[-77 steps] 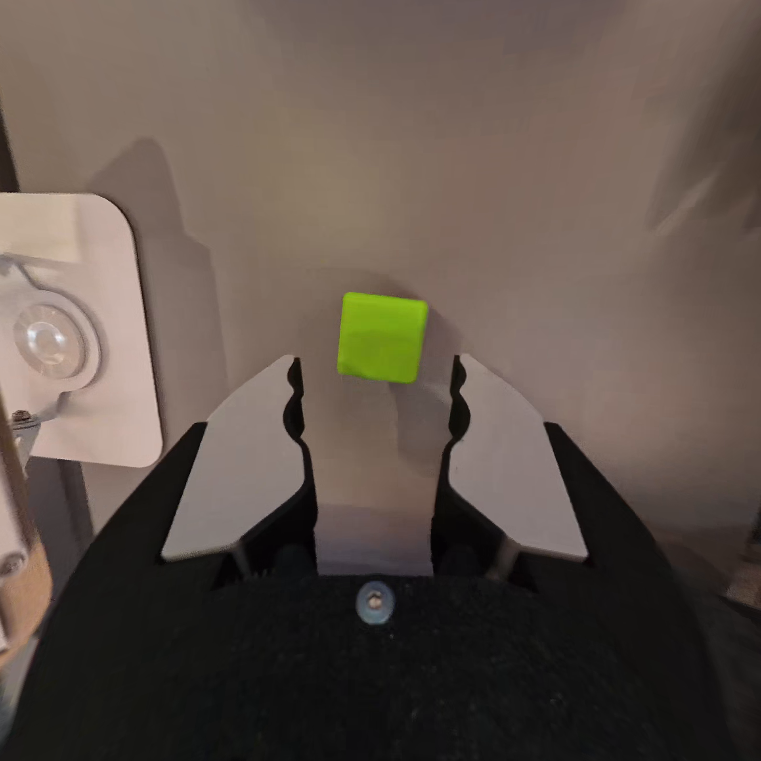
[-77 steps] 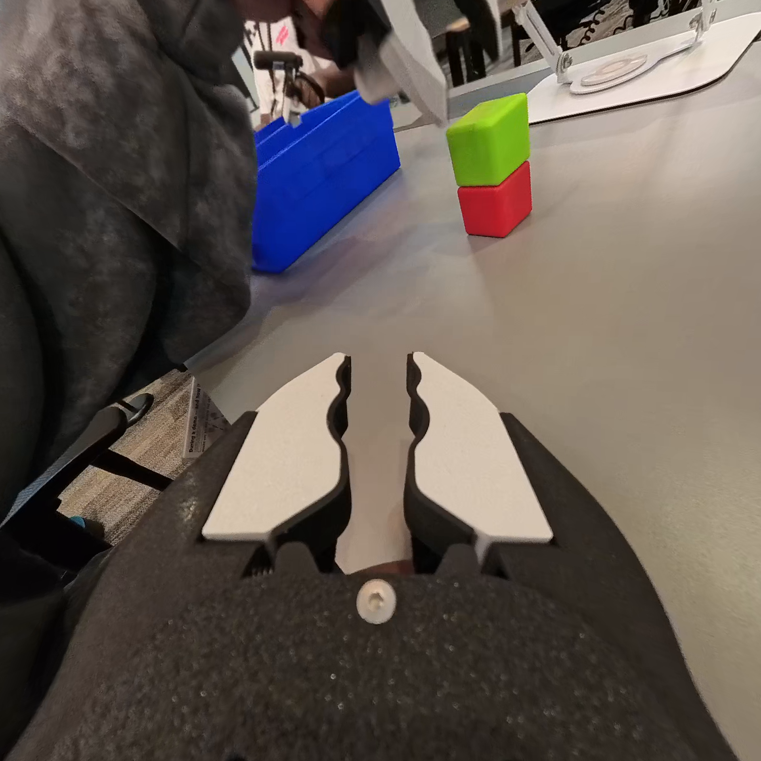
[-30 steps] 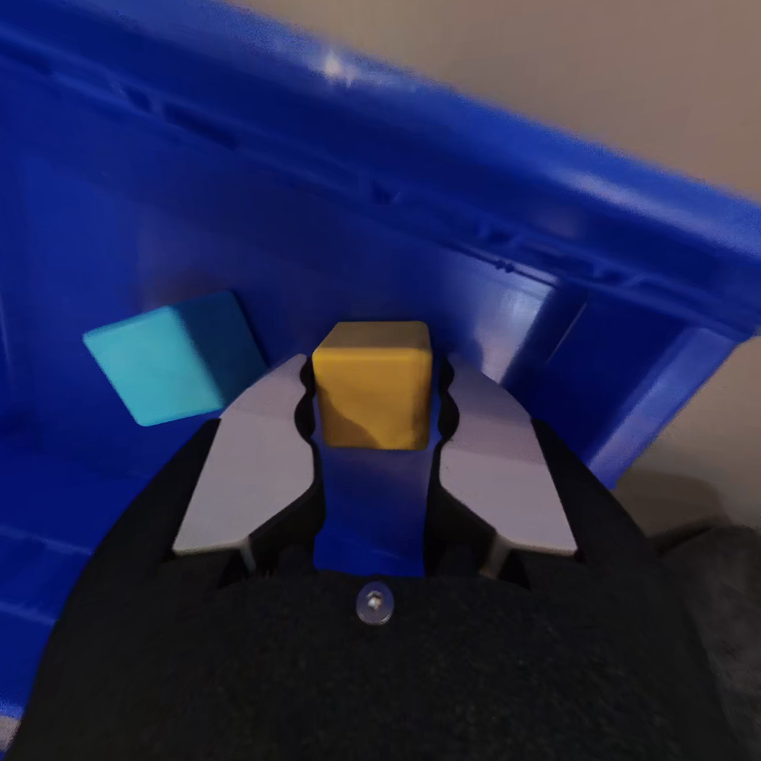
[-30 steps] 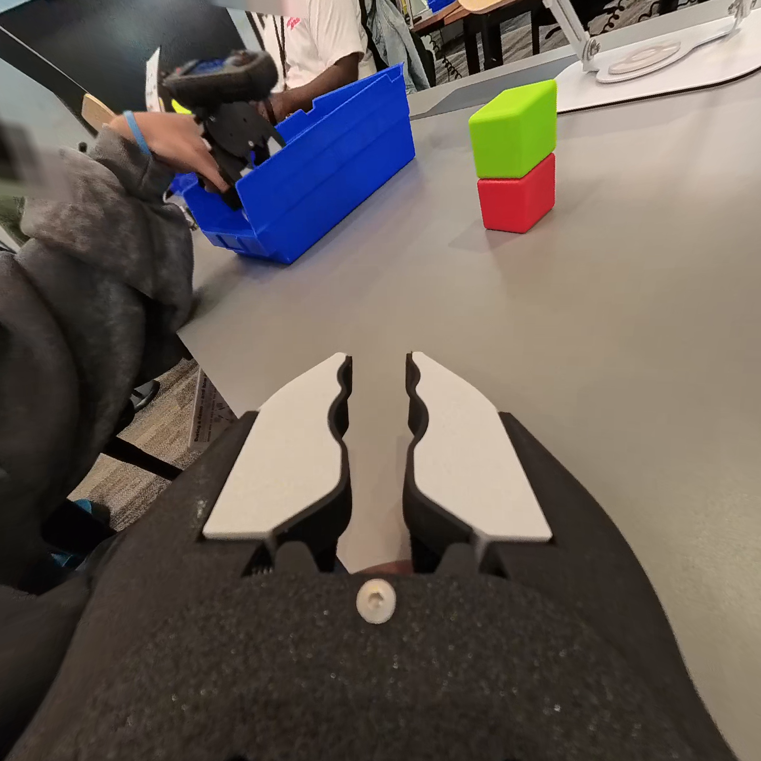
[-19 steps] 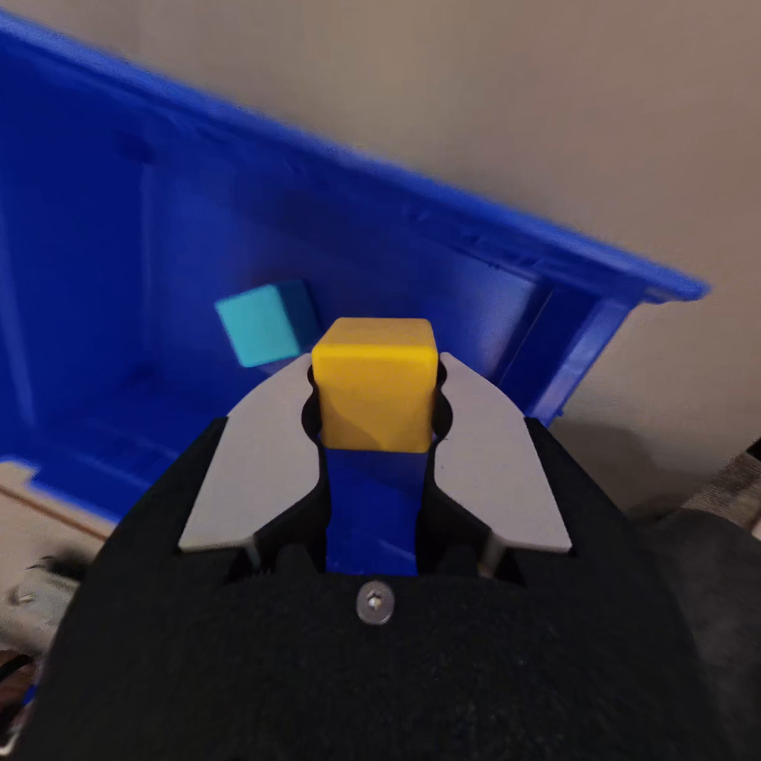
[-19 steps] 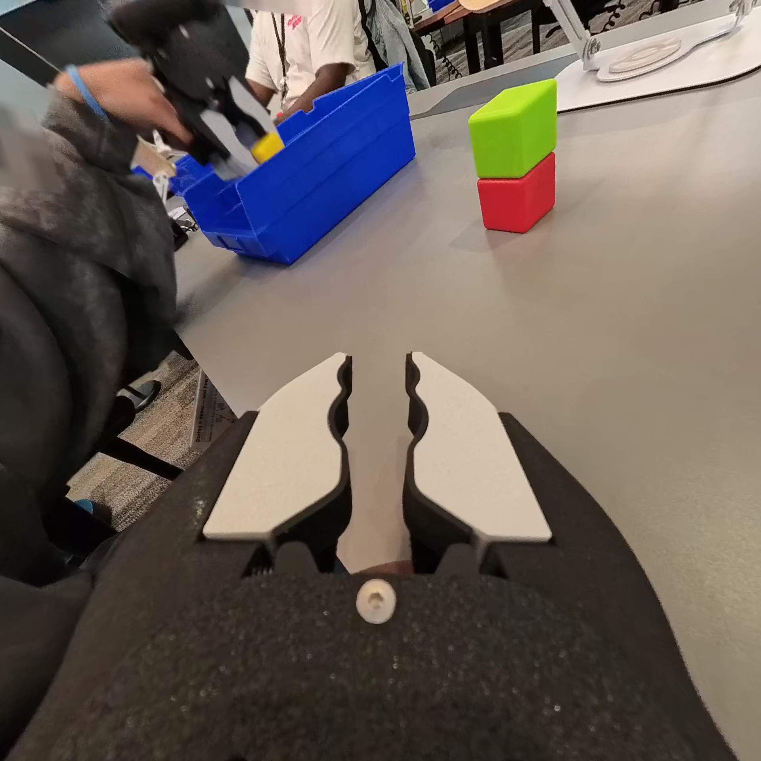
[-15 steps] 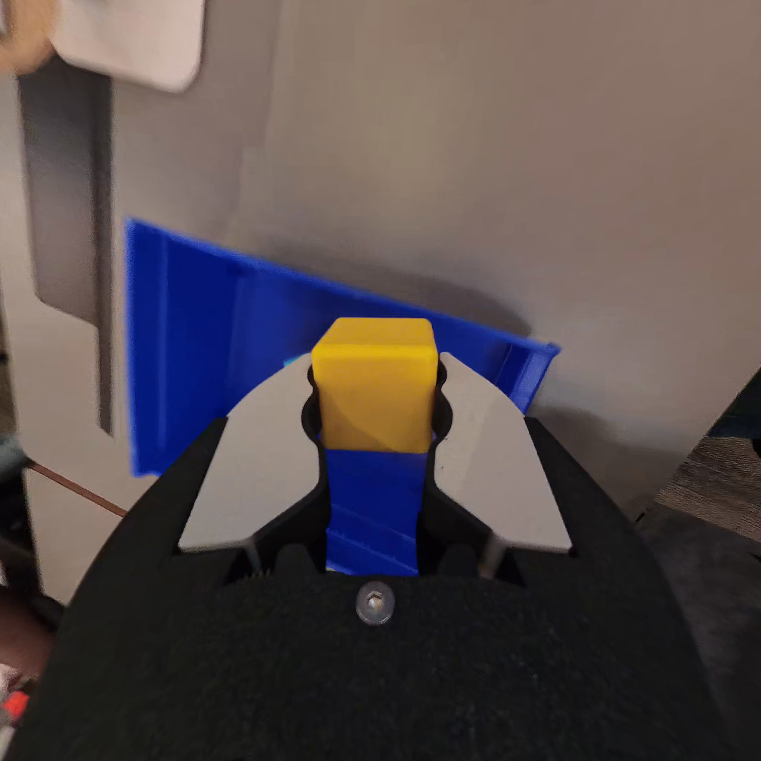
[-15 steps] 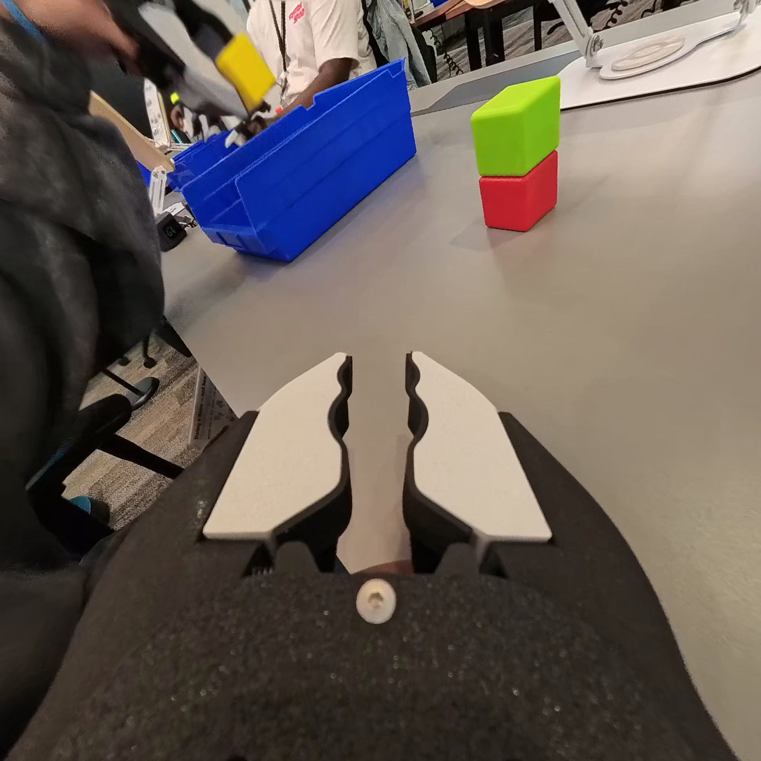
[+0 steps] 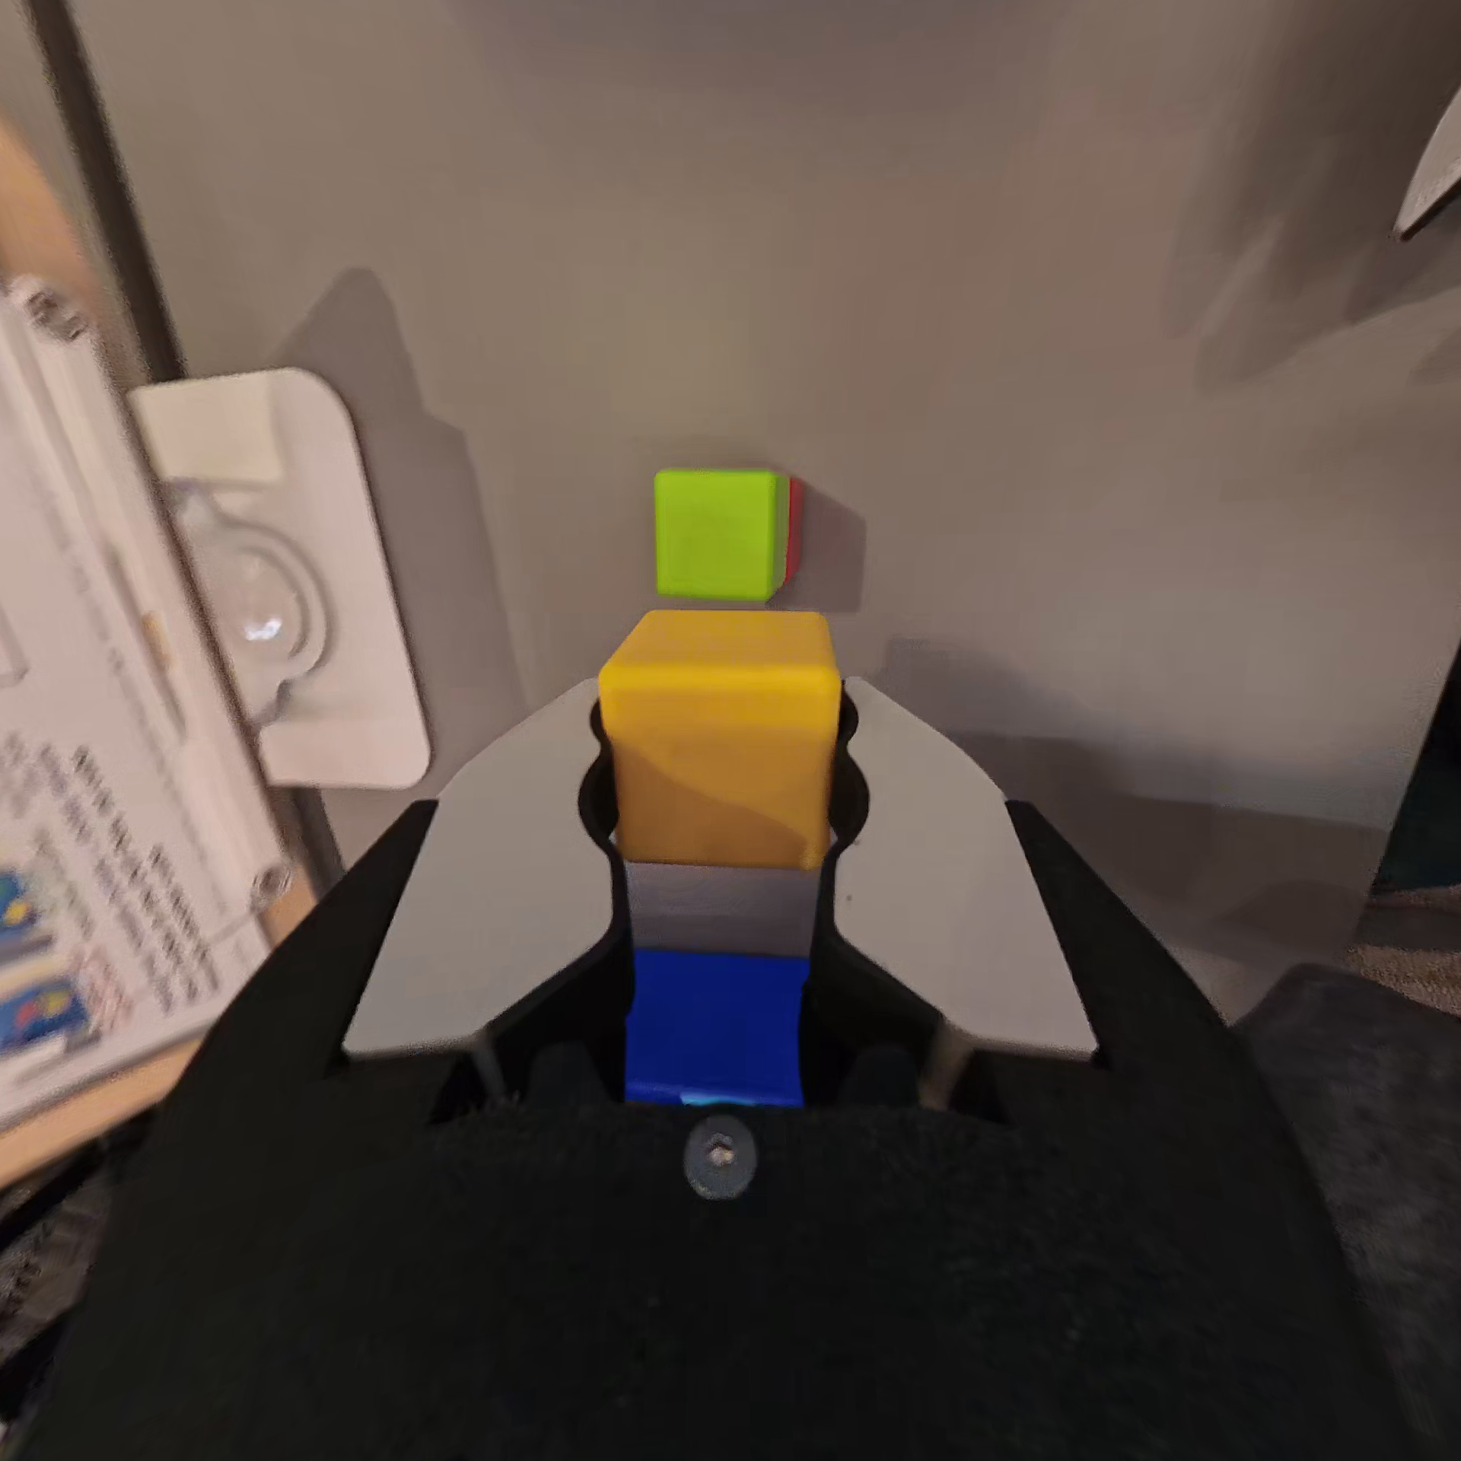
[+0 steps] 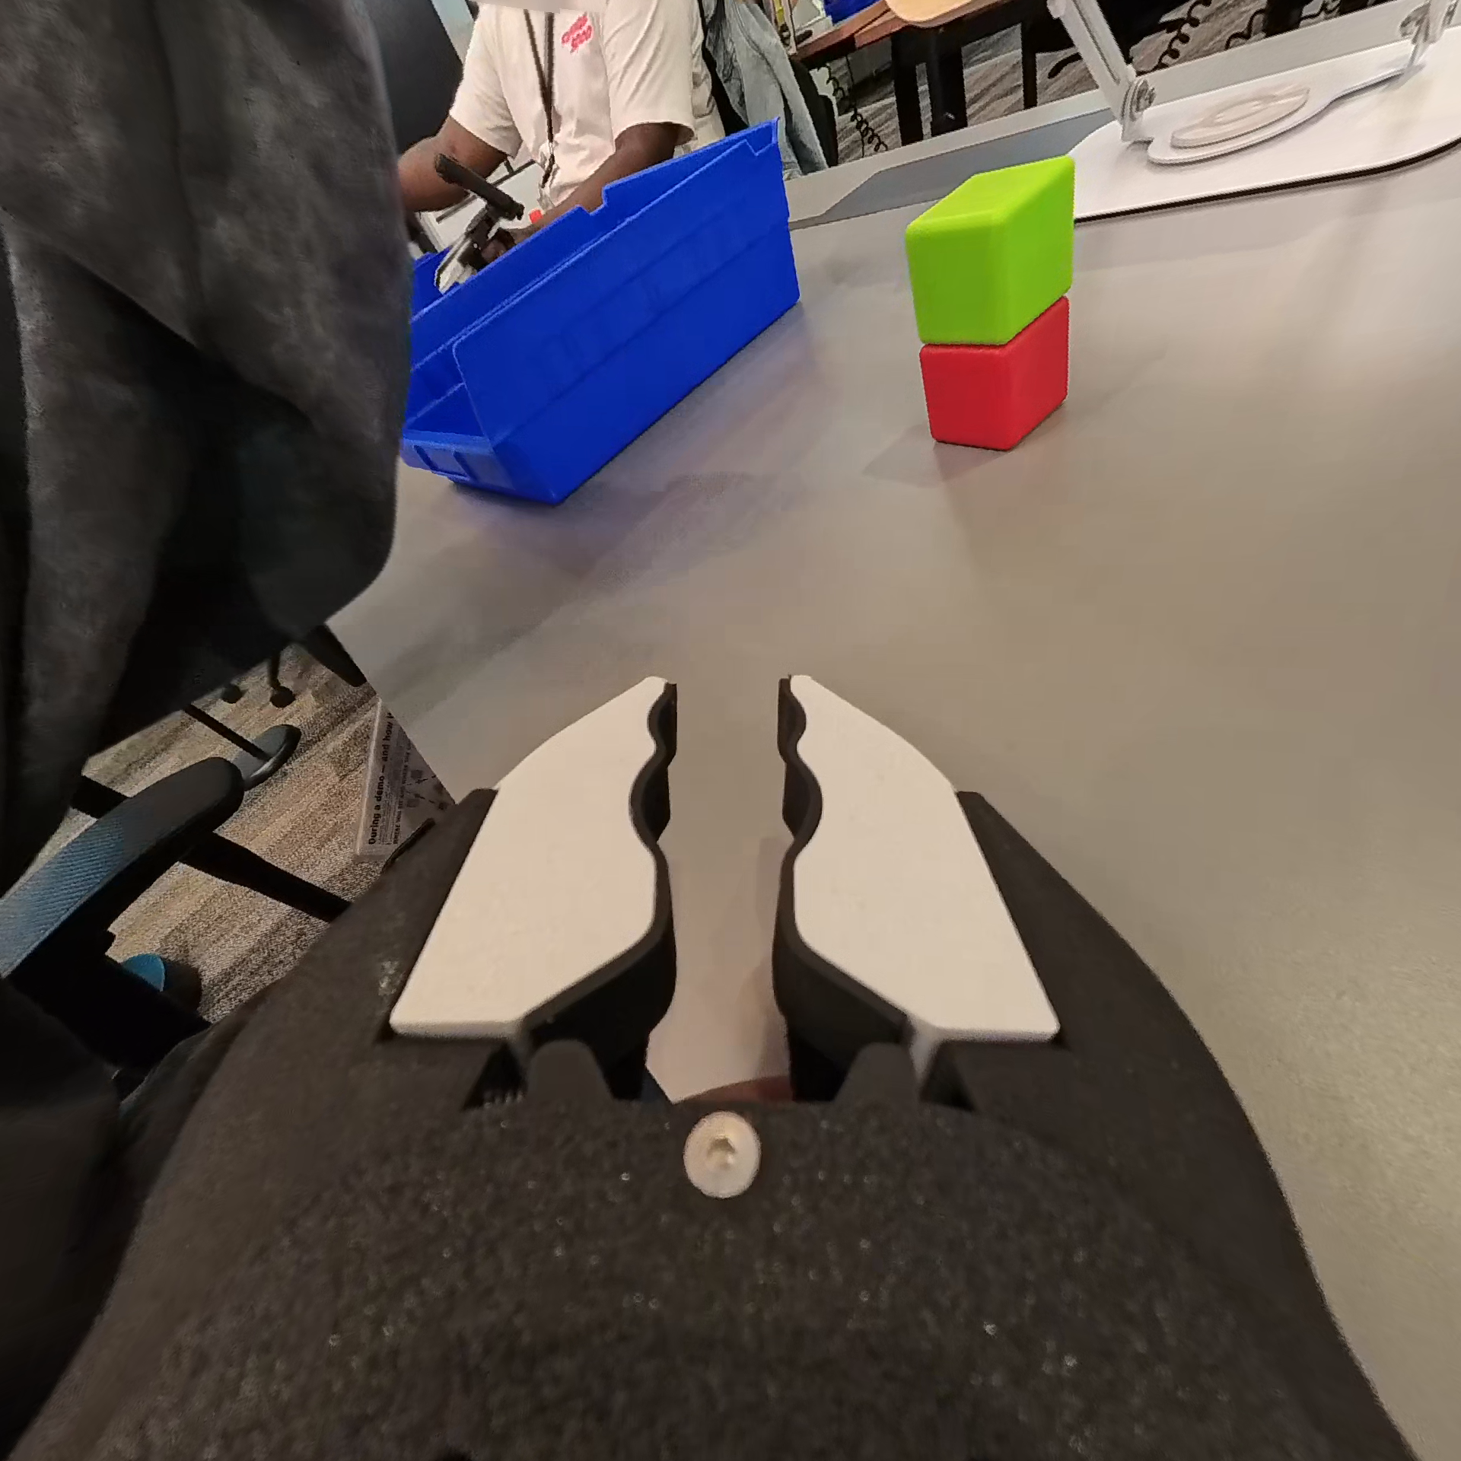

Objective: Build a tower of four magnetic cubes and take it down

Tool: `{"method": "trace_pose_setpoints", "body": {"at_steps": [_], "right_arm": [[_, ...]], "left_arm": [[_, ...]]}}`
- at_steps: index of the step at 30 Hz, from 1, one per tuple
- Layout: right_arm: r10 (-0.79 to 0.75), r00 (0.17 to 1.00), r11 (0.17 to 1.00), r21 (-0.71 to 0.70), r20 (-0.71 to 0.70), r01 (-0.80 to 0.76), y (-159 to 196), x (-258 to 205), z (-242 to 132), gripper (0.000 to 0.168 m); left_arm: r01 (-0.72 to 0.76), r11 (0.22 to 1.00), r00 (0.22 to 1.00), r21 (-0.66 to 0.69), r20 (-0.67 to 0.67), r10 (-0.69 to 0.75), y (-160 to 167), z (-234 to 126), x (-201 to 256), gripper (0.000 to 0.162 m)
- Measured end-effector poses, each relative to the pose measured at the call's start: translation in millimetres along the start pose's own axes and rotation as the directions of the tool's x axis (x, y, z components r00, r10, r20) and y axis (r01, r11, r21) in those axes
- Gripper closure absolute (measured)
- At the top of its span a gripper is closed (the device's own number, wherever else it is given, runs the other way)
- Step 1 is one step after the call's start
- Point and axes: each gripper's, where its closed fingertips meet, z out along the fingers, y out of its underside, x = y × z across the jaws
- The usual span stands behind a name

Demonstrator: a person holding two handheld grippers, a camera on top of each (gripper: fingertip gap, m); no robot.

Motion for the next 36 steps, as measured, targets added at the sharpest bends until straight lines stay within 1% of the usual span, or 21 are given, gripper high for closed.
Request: {"method": "trace_pose_setpoints", "body": {"at_steps": [2,4,9,13,16,19,20,22,24,26,27,29,31,32,34,36], "right_arm": [[-0.004,1.000,1.000,-0.001,0.000,0.004,0,0,0,0.144],[-0.007,1.000,1.000,-0.002,0.000,0.007,0,-1,0,0.144],[-0.006,1.000,1.000,0.000,0.002,0.006,0,-1,0,0.144],[-0.005,1.000,1.000,-0.001,0.003,0.005,0,-1,0,0.144],[-0.005,1.000,1.000,-0.001,0.004,0.005,0,-1,0,0.144],[-0.005,1.000,1.000,-0.001,0.005,0.005,0,-1,0,0.144],[-0.004,1.000,1.000,-0.001,0.006,0.004,0,-1,0,0.144],[-0.002,1.000,1.000,0.001,0.007,0.002,0,-1,0,0.144],[0.000,1.000,1.000,0.002,0.008,0.000,0,-1,-1,0.144],[0.001,1.000,1.000,0.004,0.009,-0.001,0,-1,-1,0.144],[0.001,1.000,1.000,0.004,0.009,-0.001,0,-1,-1,0.144],[0.003,1.000,1.000,0.005,0.010,-0.003,0,-1,-1,0.144],[0.004,1.000,1.000,0.005,0.011,-0.004,0,-1,-1,0.144],[0.004,1.000,1.000,0.005,0.011,-0.004,0,-1,-1,0.144],[0.002,1.000,1.000,0.003,0.010,-0.002,0,-1,-1,0.144],[-0.001,1.000,1.000,-0.002,0.008,0.001,0,-1,0,0.144]], "left_arm": [[-0.030,0.999,0.998,-0.011,-0.054,0.029,-9,23,1,0.111],[-0.024,0.999,0.996,-0.039,-0.084,0.021,-11,41,-3,0.111],[-0.006,0.997,0.994,-0.073,-0.112,-0.002,-11,70,-12,0.111],[-0.007,0.997,0.990,-0.078,-0.143,-0.004,-12,83,-10,0.111],[-0.015,0.998,0.991,-0.055,-0.134,0.008,-15,84,-10,0.111],[-0.028,0.997,0.992,-0.070,-0.127,0.019,-13,83,-8,0.111],[-0.025,0.997,0.992,-0.071,-0.126,0.016,-13,81,-7,0.108],[-0.007,1.000,0.993,-0.027,-0.121,0.004,-20,71,-6,0.103],[0.023,0.998,0.996,0.056,-0.088,-0.018,-27,50,-8,0.096],[0.061,0.986,0.997,0.153,-0.047,-0.054,-30,19,-6,0.095],[0.070,0.977,0.998,0.201,-0.005,-0.070,-28,3,-5,0.093],[0.068,0.955,0.992,0.290,0.078,-0.095,-15,-29,5,0.093],[0.084,0.938,0.981,0.336,0.135,-0.136,11,-55,22,0.103],[0.114,0.936,0.974,0.334,0.146,-0.171,30,-63,32,0.104],[0.201,0.934,0.954,0.294,0.159,-0.256,73,-74,49,0.097],[0.272,0.927,0.919,0.258,0.218,-0.330,117,-82,58,0.096]]}}
